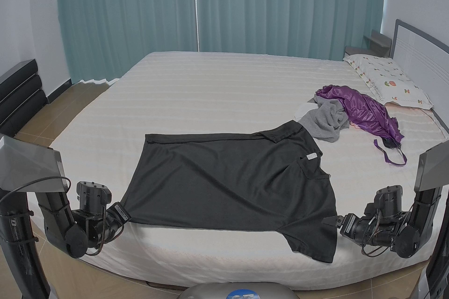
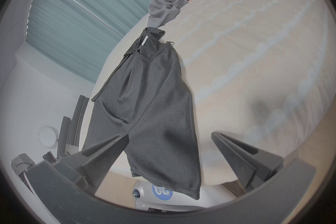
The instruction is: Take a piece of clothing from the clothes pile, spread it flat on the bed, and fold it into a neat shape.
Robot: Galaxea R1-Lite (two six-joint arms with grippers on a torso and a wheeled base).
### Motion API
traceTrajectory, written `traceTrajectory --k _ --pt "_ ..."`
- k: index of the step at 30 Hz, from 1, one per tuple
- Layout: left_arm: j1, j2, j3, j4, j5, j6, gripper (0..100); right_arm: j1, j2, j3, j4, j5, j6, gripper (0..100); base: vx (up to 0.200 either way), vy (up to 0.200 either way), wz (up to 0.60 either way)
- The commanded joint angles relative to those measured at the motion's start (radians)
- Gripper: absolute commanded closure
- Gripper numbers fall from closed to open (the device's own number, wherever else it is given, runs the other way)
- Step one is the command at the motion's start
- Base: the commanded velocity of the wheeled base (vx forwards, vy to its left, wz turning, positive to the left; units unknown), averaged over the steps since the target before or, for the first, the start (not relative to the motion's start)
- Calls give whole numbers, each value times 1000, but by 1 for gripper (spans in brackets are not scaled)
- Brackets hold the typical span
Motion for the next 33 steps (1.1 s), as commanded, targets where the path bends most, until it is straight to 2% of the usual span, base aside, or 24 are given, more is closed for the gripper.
traceTrajectory --k 1,2,3,9,15,27,29,33 --pt "-2 2 1 -1 -3 -2 100 8 81 -10 -39 3 5 0 0 0 0" --pt "-2 4 1 -1 -3 -2 100 9 96 -12 -56 3 5 0 0 0 0" --pt "-2 4 1 -1 -3 -2 100 9 96 -12 -56 3 5 100 0 0 0" --pt "-5 5 2 1 -4 -4 100 26 185 -18 -134 -2 -1 100 0 0 0" --pt "-2 -1 2 2 -6 -4 100 11 119 27 -132 -5 -12 100 0 0 0" --pt "18 1 4 13 -7 21 100 -31 45 108 -125 1 -87 100 0 0 0" --pt "18 -2 27 11 -9 53 100 -34 32 133 -123 3 -138 100 0 0 0" --pt "30 -5 48 8 -21 102 100 -55 4 133 -79 3 -161 100 0 0 0"
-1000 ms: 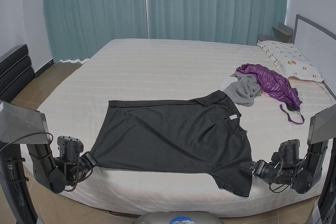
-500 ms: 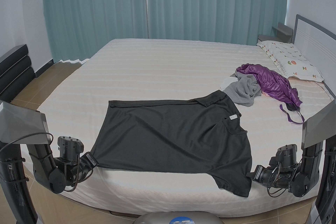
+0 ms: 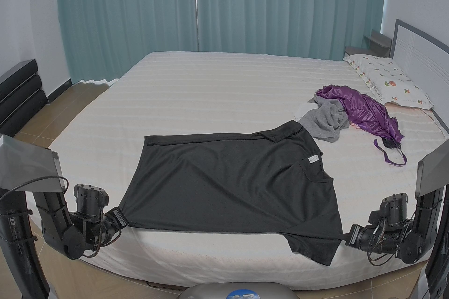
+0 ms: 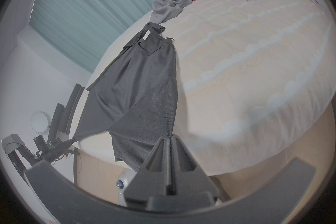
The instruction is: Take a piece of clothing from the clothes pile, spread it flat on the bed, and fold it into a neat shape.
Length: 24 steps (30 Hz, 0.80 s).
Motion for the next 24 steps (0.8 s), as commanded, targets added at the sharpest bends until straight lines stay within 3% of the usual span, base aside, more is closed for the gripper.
traceTrajectory --k 1,11,17,24 --pt "12 -5 25 -4 -5 19 100 -18 -54 21 43 2 -25 100 0 0 0" --pt "15 -25 83 0 -5 114 100 -24 -204 21 273 39 -108 100 0 0 0" --pt "15 -36 119 -2 -5 175 100 -24 -215 21 299 39 -131 100 0 0 0" --pt "15 -14 114 -8 -6 177 100 -18 -196 21 336 42 -149 100 0 0 0"
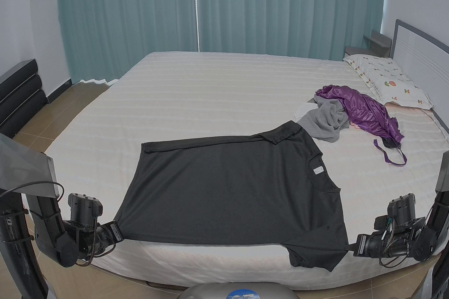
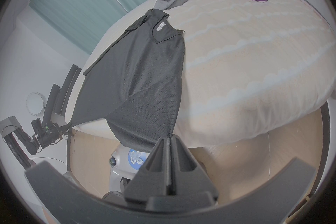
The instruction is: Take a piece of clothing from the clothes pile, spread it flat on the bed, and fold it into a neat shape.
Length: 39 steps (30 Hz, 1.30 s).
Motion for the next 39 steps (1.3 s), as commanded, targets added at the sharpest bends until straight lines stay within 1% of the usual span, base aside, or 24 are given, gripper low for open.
traceTrajectory --k 1,11,15,16,18,19,23,27,31,35,39 --pt "-1 19 -3 -2 0 -3 100 5 11 18 3 2 -1 100 0 0 0" --pt "-2 51 -12 -3 -4 -7 100 9 99 12 -33 5 0 100 0 0 0" --pt "-2 53 -15 -3 -14 -9 100 9 128 16 -79 15 0 100 0 0 0" --pt "-2 54 -15 -3 -14 -12 100 9 137 18 -94 15 0 0 0 0 0" --pt "-2 57 -17 -3 -14 -12 100 9 145 18 -108 15 5 0 0 0 0" --pt "-2 57 -17 -3 -16 -12 0 9 145 18 -112 17 8 0 0 0 0" --pt "-4 50 -17 -3 -16 -12 0 8 132 18 -117 17 11 0 0 0 0" --pt "-1 20 -17 -3 -14 -14 0 -11 51 16 -149 15 26 0 0 0 0" --pt "6 -53 -12 -3 -16 -14 0 -29 -9 -11 -149 17 71 0 0 0 0" --pt "6 -116 -14 -3 -33 -15 0 -23 -44 -42 -151 17 154 0 0 0 0" --pt "4 -138 -18 -3 -36 -32 0 -18 -55 -45 -149 17 169 0 0 0 0"
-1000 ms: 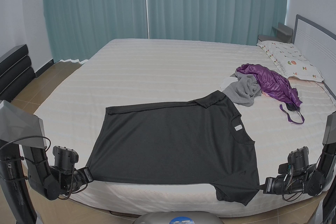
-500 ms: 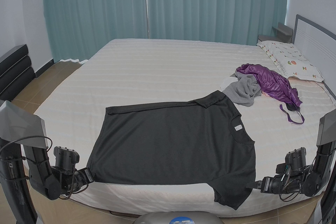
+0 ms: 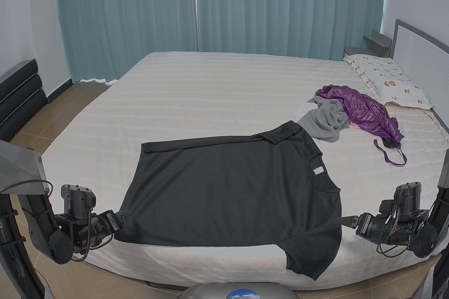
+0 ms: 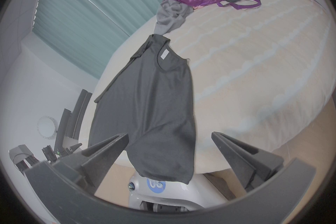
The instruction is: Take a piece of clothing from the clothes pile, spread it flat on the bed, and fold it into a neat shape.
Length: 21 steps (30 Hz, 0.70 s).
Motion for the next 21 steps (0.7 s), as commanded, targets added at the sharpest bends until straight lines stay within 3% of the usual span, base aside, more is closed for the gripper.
traceTrajectory --k 1,10,19,21 --pt "-4 -63 -7 -1 -4 -21 0 6 -39 -13 -1 1 7 0 0 0 0" --pt "9 -60 -41 -1 -15 -96 0 6 -43 -19 -1 2 29 0 0 0 0" --pt "23 -55 -49 -1 -42 -114 0 4 -39 -26 -3 2 33 0 0 200 0" --pt "21 -55 -49 -1 -42 -114 0 4 -39 -29 -3 2 36 0 0 0 0"
